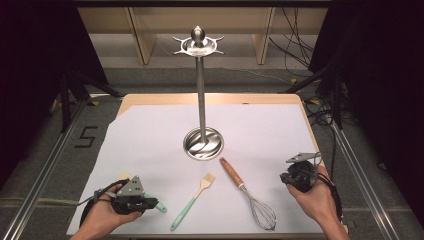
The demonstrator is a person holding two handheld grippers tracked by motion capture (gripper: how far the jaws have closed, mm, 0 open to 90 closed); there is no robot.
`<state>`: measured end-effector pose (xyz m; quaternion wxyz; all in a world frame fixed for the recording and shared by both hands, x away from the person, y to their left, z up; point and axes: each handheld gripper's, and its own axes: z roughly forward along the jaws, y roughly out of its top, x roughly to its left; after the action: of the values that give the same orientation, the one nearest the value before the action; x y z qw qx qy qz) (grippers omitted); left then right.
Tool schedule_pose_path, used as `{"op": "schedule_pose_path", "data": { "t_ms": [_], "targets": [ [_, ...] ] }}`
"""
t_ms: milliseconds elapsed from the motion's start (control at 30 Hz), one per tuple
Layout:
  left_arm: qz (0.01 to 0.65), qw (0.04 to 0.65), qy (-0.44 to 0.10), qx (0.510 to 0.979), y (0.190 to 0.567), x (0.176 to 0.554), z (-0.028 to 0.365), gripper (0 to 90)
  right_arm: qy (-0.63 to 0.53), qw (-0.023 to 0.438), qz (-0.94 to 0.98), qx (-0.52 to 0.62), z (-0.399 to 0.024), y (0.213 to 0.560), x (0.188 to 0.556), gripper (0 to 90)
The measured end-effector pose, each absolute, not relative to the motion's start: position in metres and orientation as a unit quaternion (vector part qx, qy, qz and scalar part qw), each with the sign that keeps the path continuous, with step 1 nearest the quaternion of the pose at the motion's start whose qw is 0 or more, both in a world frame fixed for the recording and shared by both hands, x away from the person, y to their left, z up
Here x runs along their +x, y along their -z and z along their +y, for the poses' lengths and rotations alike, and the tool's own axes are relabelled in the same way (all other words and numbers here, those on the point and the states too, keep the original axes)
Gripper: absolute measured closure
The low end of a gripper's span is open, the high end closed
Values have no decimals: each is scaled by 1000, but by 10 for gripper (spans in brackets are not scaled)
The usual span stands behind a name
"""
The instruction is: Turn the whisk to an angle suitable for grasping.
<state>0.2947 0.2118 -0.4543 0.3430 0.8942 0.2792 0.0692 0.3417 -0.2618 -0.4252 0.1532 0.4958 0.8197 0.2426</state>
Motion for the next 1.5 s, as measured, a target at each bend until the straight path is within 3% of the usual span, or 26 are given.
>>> {"op": "schedule_pose_path", "data": {
  "t_ms": [100,267,567,767,1000,1233,1500],
  "targets": [
    [283,342,-69,893,457,296,212,833,-239,150,838,467,-243,421,344,833],
    [297,346,-64,888,459,296,215,779,-234,98,855,453,-206,420,354,755],
    [306,354,-90,879,464,298,218,592,-169,22,887,429,-158,429,382,622],
    [330,377,-94,860,465,302,217,431,-136,5,886,444,-145,437,391,586],
    [353,388,-98,846,464,304,218,361,-106,1,894,435,-136,451,396,666],
    [371,411,-83,828,463,308,214,359,-98,4,886,453,-134,452,394,701],
    [383,450,-85,803,447,317,206,366,-191,62,873,445,-150,433,378,703]
  ]
}}
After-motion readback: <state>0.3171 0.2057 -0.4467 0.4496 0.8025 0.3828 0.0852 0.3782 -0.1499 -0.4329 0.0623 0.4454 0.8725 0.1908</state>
